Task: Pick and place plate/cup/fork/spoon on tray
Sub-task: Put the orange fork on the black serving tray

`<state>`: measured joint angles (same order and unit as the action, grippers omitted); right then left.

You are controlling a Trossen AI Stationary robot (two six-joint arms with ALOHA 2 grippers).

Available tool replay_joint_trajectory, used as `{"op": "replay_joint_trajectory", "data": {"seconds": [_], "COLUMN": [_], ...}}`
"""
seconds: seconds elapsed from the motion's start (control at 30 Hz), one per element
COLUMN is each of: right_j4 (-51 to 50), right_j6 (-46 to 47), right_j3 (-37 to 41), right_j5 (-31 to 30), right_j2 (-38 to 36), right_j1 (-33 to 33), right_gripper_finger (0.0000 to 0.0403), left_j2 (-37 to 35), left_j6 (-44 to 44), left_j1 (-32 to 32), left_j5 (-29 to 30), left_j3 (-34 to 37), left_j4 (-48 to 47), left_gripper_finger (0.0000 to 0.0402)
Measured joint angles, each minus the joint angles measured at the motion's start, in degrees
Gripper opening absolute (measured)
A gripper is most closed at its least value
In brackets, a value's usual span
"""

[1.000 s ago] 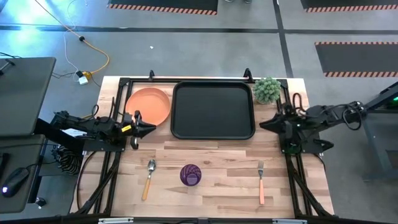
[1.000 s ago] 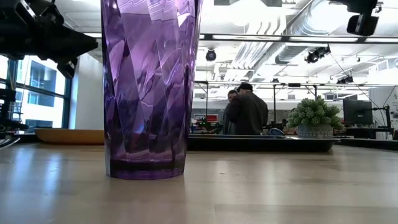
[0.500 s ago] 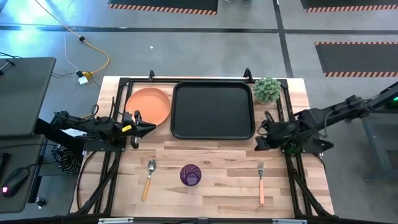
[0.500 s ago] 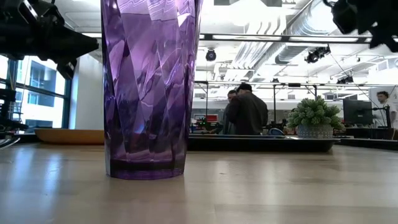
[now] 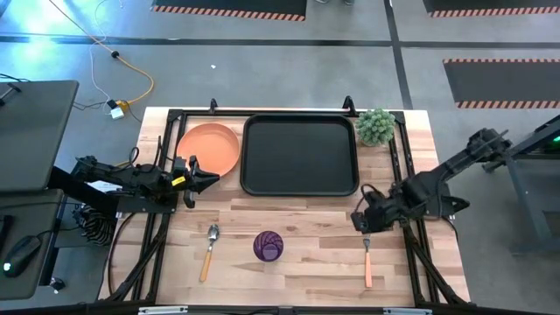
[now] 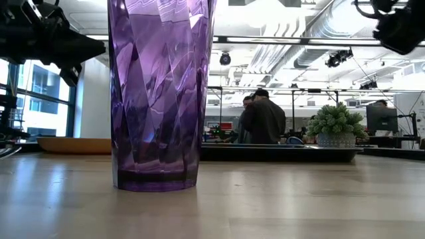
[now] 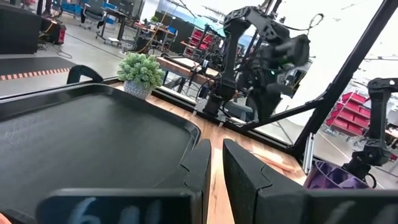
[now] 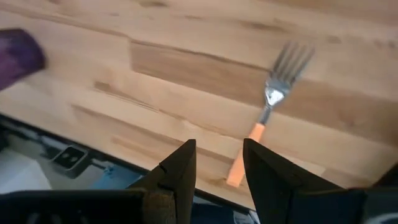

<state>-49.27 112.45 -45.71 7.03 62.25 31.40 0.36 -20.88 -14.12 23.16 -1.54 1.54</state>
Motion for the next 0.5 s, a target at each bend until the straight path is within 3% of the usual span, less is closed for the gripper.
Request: {"op": "replay_joint_trajectory", "data": {"seconds": [0.5], "right_j4": [5.1], "right_j6": [14.2], "right_j3": [0.0], "right_j5": [-1.1], "right_j2": [10.6], "right_j1": [10.5], "right_gripper_finger": [0.0124], "left_j2": [0.0], "left_j6": [0.0], "left_j1": [0.0], "left_j5": [0.3], "left_j3": [0.0], "left_j4": [0.0], "left_gripper_finger": [0.0033]}}
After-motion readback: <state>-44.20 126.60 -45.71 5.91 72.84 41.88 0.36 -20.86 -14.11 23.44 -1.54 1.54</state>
